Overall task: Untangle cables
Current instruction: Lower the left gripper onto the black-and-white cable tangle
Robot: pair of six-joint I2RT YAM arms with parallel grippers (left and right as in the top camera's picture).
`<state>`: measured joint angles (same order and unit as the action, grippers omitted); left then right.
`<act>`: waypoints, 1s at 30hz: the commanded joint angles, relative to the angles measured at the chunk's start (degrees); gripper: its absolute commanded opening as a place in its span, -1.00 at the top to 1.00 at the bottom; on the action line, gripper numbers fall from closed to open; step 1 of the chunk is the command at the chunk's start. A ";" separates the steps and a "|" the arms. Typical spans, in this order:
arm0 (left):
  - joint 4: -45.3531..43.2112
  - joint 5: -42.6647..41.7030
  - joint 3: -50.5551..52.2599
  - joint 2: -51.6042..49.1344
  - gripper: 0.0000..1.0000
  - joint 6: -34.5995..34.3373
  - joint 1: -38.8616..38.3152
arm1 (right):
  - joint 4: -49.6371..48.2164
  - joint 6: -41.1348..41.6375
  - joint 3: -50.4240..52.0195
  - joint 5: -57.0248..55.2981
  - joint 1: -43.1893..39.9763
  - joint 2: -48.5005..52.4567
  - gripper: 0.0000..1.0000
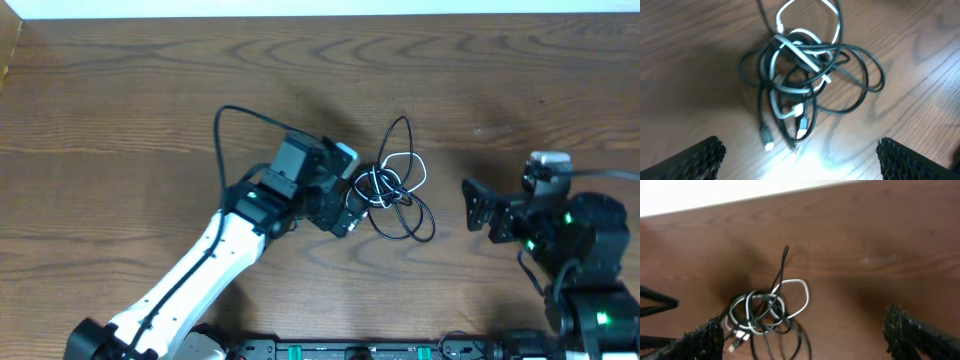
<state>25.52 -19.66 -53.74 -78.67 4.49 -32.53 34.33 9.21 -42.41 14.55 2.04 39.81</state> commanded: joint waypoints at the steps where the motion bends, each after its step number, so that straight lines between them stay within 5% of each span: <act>1: -3.04 -0.68 -1.53 -2.99 -0.96 -0.55 -1.92 | -0.20 1.49 -1.16 5.33 -0.24 3.63 -0.98; 10: -13.14 -0.68 -1.53 -9.81 -0.96 -7.19 -2.27 | -0.31 1.51 -0.96 8.55 -0.24 10.10 -0.98; 30: -18.71 3.21 -1.53 -18.95 -0.95 -8.07 -2.27 | -0.72 3.23 -0.96 8.55 -0.24 13.44 -0.98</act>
<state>7.51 -17.63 -53.76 -95.81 -3.01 -34.76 33.61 11.66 -42.41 22.35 2.04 53.25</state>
